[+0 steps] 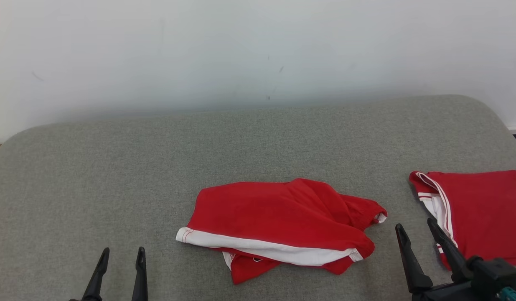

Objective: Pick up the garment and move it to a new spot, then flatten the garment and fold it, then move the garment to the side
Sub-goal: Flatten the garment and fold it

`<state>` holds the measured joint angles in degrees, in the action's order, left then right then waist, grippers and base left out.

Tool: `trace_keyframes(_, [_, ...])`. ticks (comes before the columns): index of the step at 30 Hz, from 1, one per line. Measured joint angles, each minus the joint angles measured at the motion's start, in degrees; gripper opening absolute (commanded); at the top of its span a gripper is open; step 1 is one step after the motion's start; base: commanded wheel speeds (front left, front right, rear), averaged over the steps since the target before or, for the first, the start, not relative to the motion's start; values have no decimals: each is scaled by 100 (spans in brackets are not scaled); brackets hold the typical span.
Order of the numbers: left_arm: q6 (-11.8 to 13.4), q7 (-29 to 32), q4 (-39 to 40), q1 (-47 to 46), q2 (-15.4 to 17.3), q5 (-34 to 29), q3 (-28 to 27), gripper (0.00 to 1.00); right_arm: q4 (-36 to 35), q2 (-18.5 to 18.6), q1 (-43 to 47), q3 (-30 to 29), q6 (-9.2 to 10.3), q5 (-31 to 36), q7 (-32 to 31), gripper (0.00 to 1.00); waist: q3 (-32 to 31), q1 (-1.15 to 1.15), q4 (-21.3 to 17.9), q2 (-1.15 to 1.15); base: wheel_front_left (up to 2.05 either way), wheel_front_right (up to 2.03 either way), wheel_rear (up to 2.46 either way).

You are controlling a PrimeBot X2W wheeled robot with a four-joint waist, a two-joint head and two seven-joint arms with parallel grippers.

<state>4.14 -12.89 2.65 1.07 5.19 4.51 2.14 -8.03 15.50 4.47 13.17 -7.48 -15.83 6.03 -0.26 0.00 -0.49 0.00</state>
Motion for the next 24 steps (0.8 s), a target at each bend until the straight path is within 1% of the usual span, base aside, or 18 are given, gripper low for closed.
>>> trace_keyframes(5, [-114, 225, -49, -33, 24, 119, 84, 100, -25, 8, -3, 46, 0, 0, -49, 100, 21, 0, 11, 0, 0, 0, 0])
trace_keyframes(9, [-365, 614, -124, -246, 56, 280, 244, 100, -52, 21, -15, 124, 0, -10, -99, 100, 85, 0, -3, 0, 0, 0, 0])
trace_keyframes(11, [-512, 1054, -312, -499, 102, 394, 335, 100, -58, 47, -34, 203, 0, -25, -122, 100, 172, 0, -32, 0, 0, 0, 0])
trace_keyframes(13, [-659, 1260, -435, -705, 108, 468, 432, 100, -73, 62, -60, 240, 0, -27, -120, 100, 245, 0, -62, 0, 0, 0, 0])
trace_keyframes(16, [-814, 1497, -712, -1043, 127, 632, 535, 100, -79, 76, -113, 283, 0, -37, -97, 100, 376, 0, -124, 0, 0, 0, 0])
trace_keyframes(20, [-962, 1730, -1278, -1488, 229, 823, 578, 100, -42, 87, -197, 350, 0, -87, -46, 100, 612, 1, -272, 0, 0, 0, 0])
trace_keyframes(24, [-1009, 1849, -1627, -1683, 349, 964, 554, 100, 15, 101, -271, 372, 0, -130, 9, 100, 776, 1, -406, 0, 0, 0, 0])
